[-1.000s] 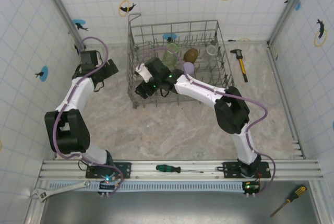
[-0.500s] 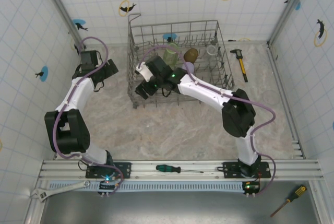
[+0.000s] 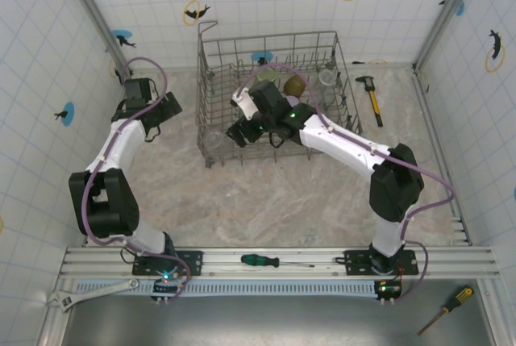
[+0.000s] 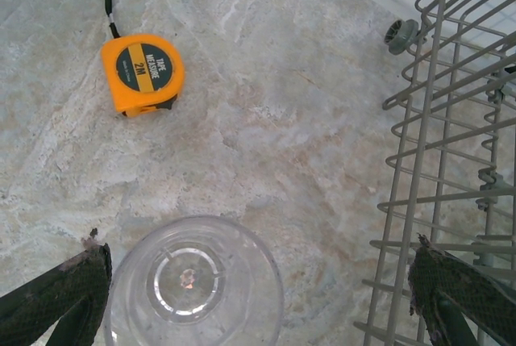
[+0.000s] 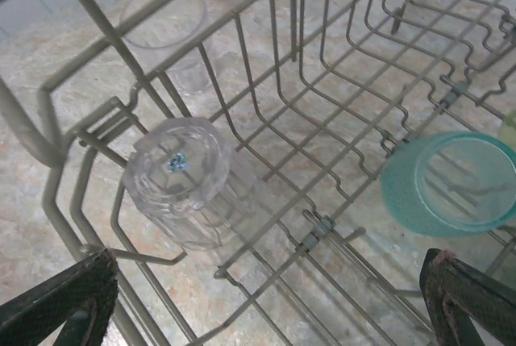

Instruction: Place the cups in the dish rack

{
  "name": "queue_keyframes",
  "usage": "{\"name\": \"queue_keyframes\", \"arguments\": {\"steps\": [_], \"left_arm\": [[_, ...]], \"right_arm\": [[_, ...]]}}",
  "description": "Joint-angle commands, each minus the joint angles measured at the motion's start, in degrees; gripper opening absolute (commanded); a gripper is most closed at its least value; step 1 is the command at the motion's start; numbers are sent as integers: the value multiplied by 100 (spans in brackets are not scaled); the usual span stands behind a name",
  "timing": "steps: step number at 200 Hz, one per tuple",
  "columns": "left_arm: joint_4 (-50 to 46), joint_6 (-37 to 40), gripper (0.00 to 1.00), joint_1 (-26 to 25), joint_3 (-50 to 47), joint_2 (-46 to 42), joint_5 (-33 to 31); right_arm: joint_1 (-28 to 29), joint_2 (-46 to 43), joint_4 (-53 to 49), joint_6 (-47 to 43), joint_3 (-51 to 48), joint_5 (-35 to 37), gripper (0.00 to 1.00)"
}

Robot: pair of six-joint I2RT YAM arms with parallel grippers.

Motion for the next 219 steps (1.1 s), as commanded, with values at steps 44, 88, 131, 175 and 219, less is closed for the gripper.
{"name": "queue_keyframes", "arguments": {"steps": [44, 88, 131, 175, 219], "left_arm": [[-217, -154, 97, 40, -24, 221, -4], [-330, -240, 97, 42, 63, 529, 56], [-328, -414, 97, -130, 122, 798, -77], [-353, -636, 90, -357, 344, 1027, -37], [-445, -721, 81, -373, 384, 1183, -223]], "right_arm": [[-170, -865, 505, 336, -922, 365, 100], [-385, -1347, 822, 505, -1665, 385, 100], [-640, -1866, 1127, 572, -2383, 293, 100], [-939, -2316, 1253, 594, -2885, 153, 100], [-1199, -2506, 1347, 732, -3146, -72, 100]]}}
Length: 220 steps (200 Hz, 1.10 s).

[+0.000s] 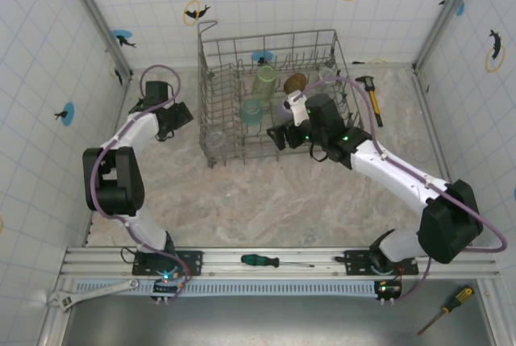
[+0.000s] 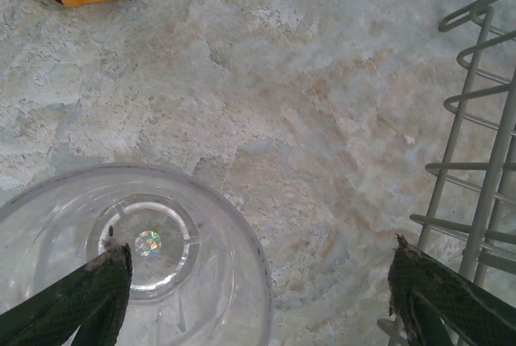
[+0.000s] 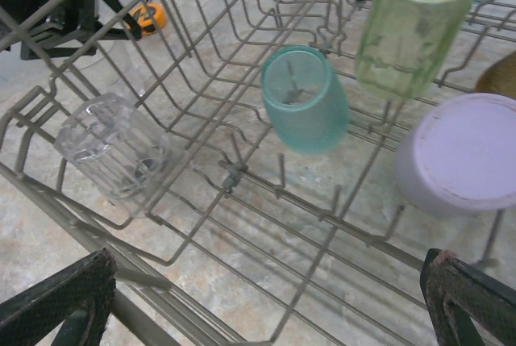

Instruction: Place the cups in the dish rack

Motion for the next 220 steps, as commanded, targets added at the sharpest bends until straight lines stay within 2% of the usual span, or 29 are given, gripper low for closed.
{"name": "queue_keyframes", "arguments": {"steps": [1, 47, 107, 220], "left_arm": [[-166, -119, 81, 7, 178, 179, -187], [-253, -98, 63, 7, 278, 478, -177], [-436, -76, 0, 7, 447, 535, -168], [-640, -197, 0, 11, 790, -329, 386]], "right_arm": [[-133, -86, -49, 93, -180, -2, 100], [-177, -133, 41, 150, -227, -103, 100], [-220, -216, 33, 169, -283, -76, 100], [-247, -148, 110, 388, -204, -260, 100]]}}
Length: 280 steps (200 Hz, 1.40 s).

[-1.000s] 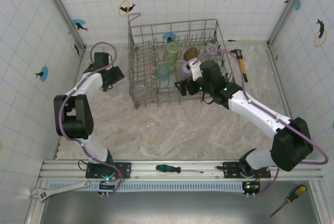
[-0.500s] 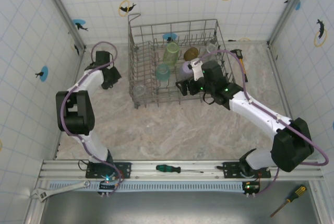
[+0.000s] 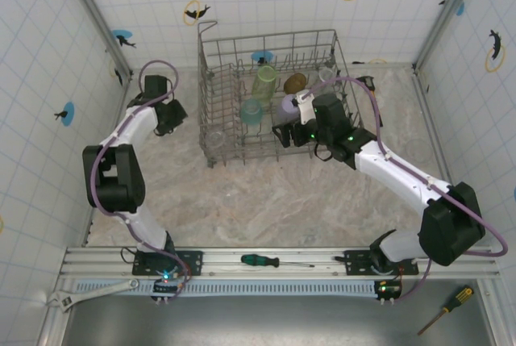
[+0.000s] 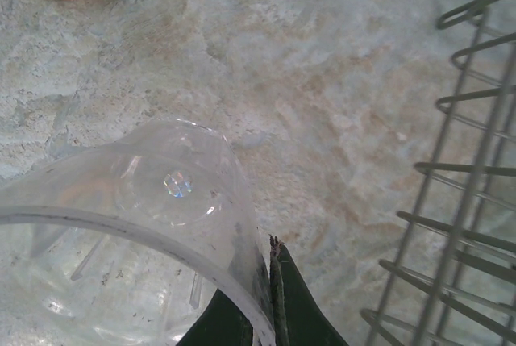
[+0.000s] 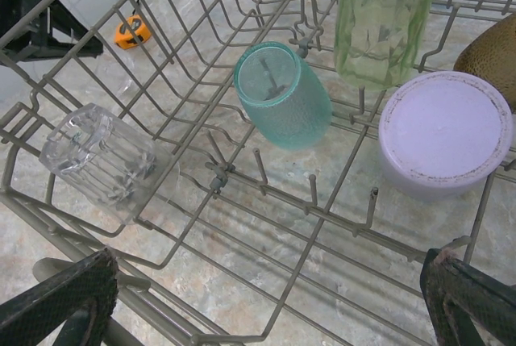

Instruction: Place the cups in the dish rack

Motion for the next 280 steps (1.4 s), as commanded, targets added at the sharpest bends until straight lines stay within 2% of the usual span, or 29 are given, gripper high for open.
{"name": "queue_keyframes", "arguments": {"steps": [1, 84, 170, 206, 239, 280], "left_arm": [[-22, -87, 0, 5, 262, -415, 222], [638, -514, 0, 1, 411, -1015, 662], [2462, -1055, 0, 3, -300, -2083, 1356], [2830, -1183, 0, 3, -271, -2156, 1848], [3388, -1463, 0, 3, -286, -2070, 2668], [4058, -1926, 0, -21, -379, -1964, 3399]], "right_arm": [[-20, -74, -20, 91, -31, -66, 100], [-22, -39, -94, 147, 68, -156, 100], [-28, 106, -260, 98, 316, -231, 100], [-29, 247, -270, 161, 474, -367, 100], [-46, 475, -306, 273, 737, -581, 100], [-139, 642, -155, 508, 916, -912, 100]]}}
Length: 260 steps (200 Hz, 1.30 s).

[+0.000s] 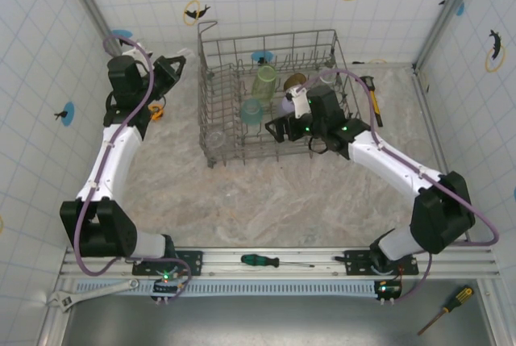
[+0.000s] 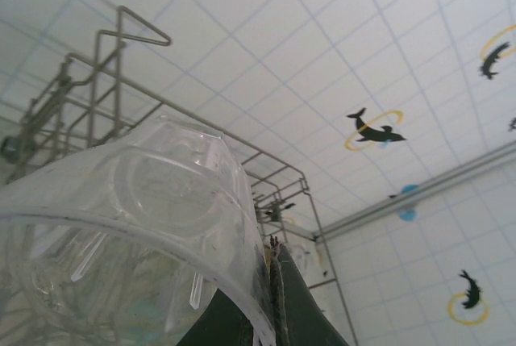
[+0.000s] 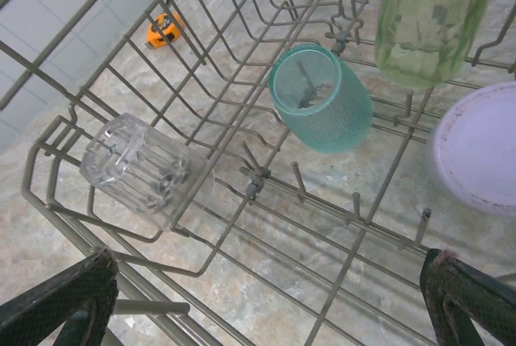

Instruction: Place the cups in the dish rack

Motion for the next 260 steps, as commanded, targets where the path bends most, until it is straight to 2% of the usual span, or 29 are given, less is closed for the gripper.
{"name": "queue_keyframes", "arguments": {"steps": [1, 31, 68, 107, 154, 197, 260], "left_arm": [[856, -376, 0, -23, -58, 43, 746], [1011, -443, 0, -192, -21, 159, 984], [1139, -421, 0, -514, 172, 356, 1309], [1362, -728, 0, -712, 283, 623, 1556], [1429, -935, 0, -936, 452, 925, 1701], [1765, -1531, 0, -1103, 505, 1161, 1826], [1993, -2358, 0, -1254, 566, 1449, 1841]], "right_arm": [[-106, 120, 127, 238, 288, -332, 100], [-357, 219, 363, 679, 384, -835, 100], [-749, 353, 1171, 1508, 370, -1792, 100], [-1016, 599, 2004, 2235, 418, -2345, 100], [-1153, 945, 2722, 2951, 519, -2707, 100], [-1236, 1266, 3705, 3675, 572, -3011, 100], [-1251, 1723, 4544, 4313, 787, -3258, 100]]}}
